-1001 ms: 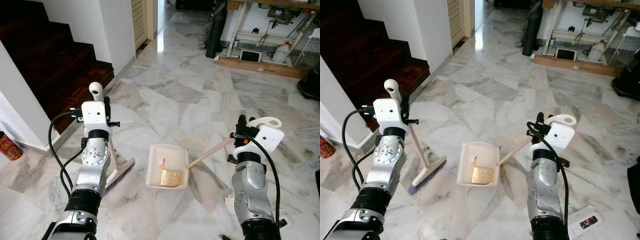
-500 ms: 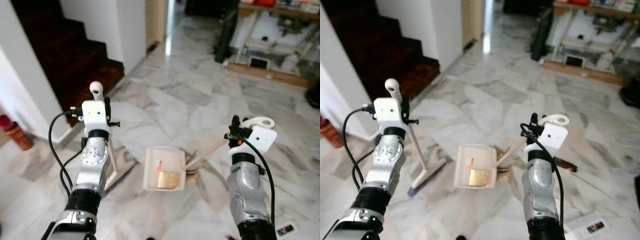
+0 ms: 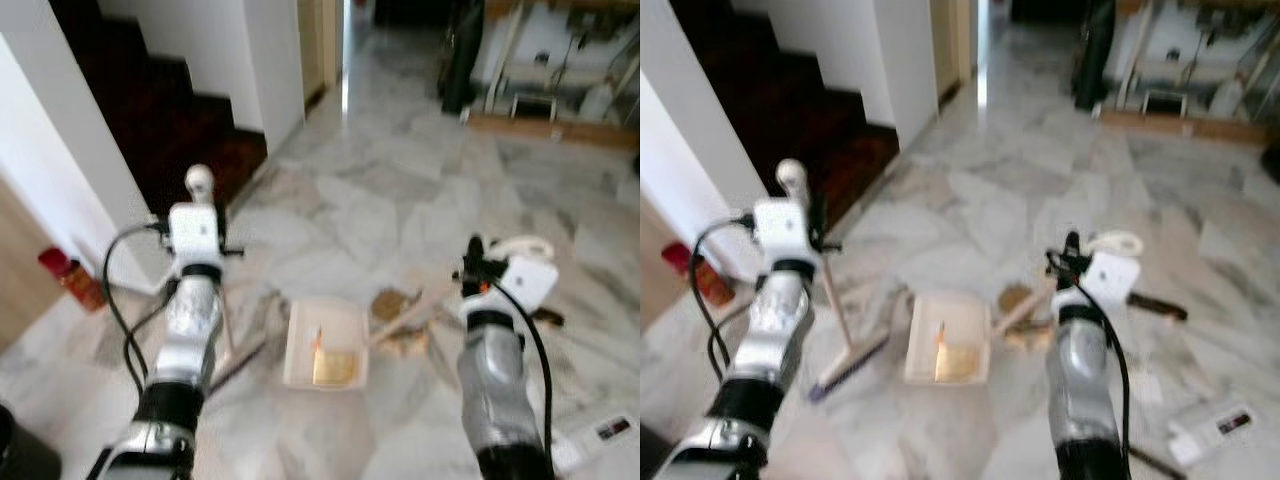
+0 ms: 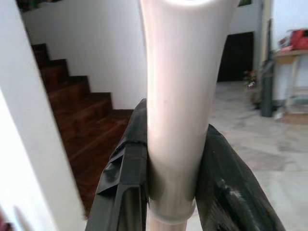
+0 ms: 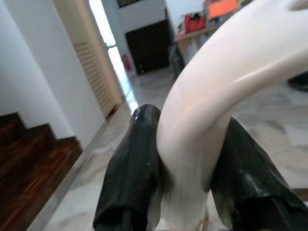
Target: Sweep floor
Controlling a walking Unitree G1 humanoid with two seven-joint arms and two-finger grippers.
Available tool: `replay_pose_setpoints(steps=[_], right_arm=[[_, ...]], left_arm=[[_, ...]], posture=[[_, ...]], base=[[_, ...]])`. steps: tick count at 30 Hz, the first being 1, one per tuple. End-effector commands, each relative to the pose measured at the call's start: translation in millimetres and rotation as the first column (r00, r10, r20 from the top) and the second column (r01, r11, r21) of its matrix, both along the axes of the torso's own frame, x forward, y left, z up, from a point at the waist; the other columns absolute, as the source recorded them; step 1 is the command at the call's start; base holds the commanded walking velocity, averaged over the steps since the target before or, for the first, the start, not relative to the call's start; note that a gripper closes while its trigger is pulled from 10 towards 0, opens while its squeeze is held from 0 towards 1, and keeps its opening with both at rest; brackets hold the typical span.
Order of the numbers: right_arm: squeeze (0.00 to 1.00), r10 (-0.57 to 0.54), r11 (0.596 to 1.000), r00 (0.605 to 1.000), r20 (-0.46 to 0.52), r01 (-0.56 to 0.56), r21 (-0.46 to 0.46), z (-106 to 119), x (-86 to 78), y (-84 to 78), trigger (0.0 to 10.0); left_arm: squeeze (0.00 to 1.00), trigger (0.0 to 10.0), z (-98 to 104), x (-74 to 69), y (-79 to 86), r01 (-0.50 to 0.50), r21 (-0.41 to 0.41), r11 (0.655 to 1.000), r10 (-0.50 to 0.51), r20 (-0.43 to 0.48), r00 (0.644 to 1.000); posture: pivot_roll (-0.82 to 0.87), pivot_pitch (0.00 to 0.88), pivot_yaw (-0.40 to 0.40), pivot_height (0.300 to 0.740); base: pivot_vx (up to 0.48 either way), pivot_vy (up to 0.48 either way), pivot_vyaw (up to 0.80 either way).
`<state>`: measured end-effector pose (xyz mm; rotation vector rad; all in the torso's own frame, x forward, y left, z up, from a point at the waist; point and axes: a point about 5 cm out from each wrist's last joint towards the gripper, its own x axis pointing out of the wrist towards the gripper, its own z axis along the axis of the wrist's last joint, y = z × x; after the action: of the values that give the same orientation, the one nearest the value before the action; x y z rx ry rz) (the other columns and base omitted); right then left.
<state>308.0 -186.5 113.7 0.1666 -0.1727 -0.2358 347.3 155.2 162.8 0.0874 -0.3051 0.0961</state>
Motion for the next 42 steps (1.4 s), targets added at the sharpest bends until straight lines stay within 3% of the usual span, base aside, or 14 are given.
replay_pose_setpoints(steps=[1, 42], right_arm=[[0.00, 0.009, 1.000, 0.997, 0.083, -0.009, 0.000, 18.4, 4.4, 5.2, 10.0], [0.00, 0.006, 1.000, 0.997, 0.075, -0.007, 0.002, 19.3, 6.1, 3.1, 10.0]], left_arm=[[0.00, 10.0, 14.4, 0.5, 3.7, -0.003, 0.005, 1.000, 0.003, 0.060, 0.998], [0.00, 10.0, 11.5, -0.5, 4.7, -0.006, -0.007, 1.000, 0.006, 0.039, 0.999]], posture=[[-0.04, 0.000, 0.048, 0.740], [-0.03, 0.015, 0.040, 0.740]], base=[[0.000, 0.300, 0.00], [0.000, 0.312, 0.00]])
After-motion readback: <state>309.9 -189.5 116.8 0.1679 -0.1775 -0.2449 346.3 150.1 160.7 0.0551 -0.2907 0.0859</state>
